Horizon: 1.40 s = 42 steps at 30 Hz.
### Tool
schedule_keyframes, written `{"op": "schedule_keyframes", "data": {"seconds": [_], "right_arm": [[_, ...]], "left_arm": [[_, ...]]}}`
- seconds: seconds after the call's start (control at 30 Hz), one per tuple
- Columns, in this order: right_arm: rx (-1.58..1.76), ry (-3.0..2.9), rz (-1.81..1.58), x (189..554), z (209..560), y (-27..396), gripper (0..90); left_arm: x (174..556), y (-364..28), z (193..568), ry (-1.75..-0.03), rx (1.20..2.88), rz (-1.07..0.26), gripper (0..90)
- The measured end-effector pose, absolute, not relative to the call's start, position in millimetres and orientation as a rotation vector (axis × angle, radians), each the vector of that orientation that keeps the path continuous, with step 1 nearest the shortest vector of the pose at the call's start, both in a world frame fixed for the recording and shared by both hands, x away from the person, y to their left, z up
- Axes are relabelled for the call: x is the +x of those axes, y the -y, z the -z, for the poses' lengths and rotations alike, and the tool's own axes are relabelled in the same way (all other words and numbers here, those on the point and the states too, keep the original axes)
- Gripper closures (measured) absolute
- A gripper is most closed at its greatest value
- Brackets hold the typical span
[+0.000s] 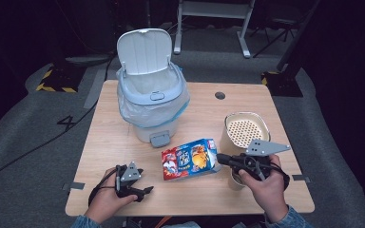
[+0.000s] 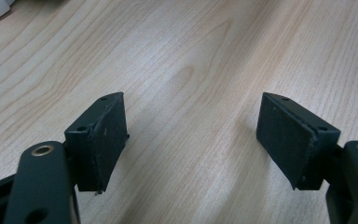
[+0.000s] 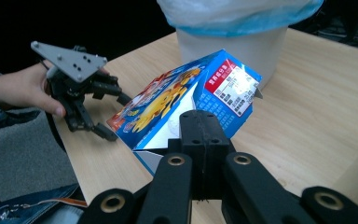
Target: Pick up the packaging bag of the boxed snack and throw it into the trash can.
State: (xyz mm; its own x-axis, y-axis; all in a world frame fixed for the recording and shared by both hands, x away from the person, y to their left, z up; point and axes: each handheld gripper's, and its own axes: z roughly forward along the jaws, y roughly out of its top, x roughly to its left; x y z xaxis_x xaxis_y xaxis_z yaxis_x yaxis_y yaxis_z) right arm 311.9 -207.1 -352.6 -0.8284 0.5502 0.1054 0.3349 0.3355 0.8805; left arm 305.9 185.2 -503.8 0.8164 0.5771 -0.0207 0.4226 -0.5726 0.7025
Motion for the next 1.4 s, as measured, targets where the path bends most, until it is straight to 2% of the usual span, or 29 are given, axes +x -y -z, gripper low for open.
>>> {"op": "schedule_keyframes", "data": {"seconds": [1.4], "right_arm": [[0.739, -2.176, -1.784, 367, 246, 192, 90.0]], "left_arm": [[306, -182, 504, -0.732, 2.266, -0.274, 23.7]]}}
